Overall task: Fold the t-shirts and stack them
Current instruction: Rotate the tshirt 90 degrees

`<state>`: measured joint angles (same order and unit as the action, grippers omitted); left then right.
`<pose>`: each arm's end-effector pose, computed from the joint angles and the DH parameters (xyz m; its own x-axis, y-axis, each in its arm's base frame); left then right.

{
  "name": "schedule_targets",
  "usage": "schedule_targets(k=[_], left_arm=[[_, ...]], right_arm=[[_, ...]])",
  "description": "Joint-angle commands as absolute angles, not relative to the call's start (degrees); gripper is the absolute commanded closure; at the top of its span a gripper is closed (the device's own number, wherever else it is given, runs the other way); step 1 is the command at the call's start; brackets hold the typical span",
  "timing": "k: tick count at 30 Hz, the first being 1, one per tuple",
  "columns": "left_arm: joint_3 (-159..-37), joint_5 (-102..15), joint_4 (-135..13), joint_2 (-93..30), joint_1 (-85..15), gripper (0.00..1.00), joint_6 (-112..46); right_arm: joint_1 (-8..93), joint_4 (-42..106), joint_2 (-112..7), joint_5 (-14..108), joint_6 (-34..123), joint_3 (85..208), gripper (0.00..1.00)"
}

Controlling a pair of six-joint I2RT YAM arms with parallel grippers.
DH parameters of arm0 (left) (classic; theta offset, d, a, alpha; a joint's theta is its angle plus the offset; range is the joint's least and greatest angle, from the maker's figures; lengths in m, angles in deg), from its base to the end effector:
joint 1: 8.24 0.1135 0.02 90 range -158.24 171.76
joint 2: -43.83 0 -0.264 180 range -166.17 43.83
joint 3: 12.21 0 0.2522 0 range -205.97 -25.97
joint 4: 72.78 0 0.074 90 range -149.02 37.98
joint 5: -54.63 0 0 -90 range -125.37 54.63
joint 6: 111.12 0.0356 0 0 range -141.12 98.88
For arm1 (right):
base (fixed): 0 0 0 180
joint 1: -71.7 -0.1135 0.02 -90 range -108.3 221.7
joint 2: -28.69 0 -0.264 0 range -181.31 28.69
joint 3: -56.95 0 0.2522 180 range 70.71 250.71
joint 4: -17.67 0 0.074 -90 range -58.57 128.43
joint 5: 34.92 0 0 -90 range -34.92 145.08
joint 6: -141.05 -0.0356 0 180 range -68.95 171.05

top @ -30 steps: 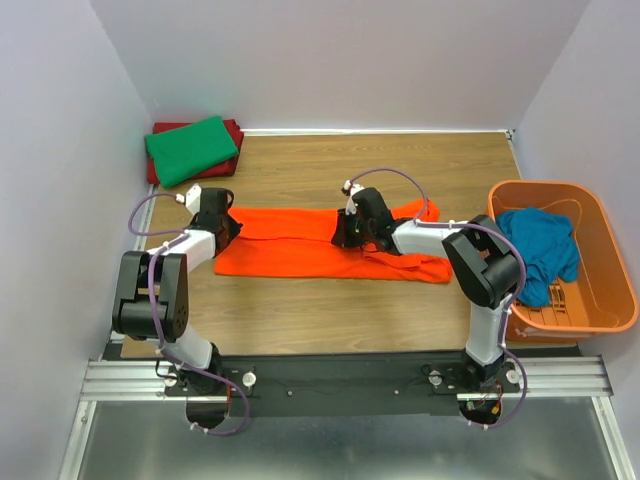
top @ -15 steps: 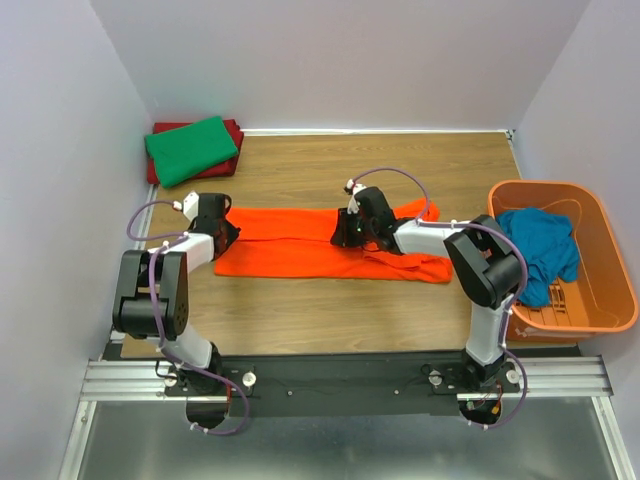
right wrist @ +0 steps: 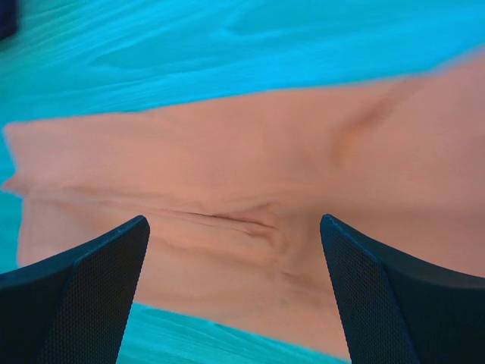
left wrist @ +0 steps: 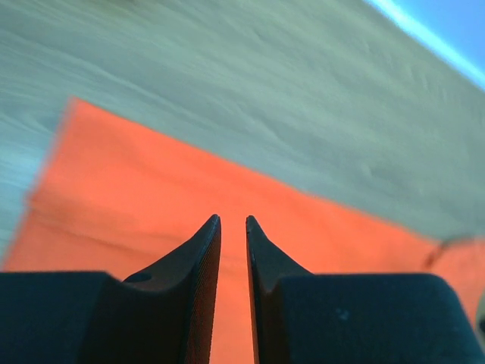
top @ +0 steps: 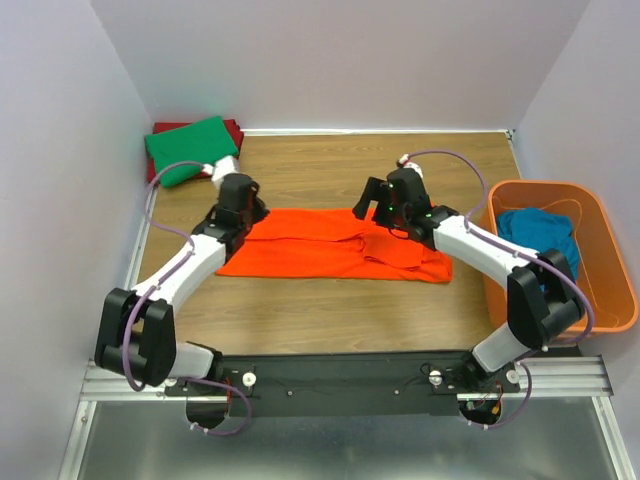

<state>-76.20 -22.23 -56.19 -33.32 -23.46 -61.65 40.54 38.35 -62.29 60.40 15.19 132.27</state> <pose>0.2928 -0.0713 0.2595 -0.4063 -0.5453 -0.7332 -0.2616 0.8382 -0.4785 0.3059 0.1811 0.2445 -0.6753 0.2733 -0.6850 -0.0687 0.9015 0.4273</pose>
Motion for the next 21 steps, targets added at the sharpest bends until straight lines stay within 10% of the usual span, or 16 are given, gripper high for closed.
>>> schedule_targets(k=[1,21], left_arm=[[-75.5,-19.1,-53.0,-35.7,-31.2,0.76,-58.9],[-74.1,-18.4,-58.8,-55.3,-39.6,0.89,-60.4]], right_arm=[[42.1,49.2,-58.3,71.2,2.5,127.0,0.0],[48.8,50.7,-71.3,77.5,-7.1,124.0,0.0]])
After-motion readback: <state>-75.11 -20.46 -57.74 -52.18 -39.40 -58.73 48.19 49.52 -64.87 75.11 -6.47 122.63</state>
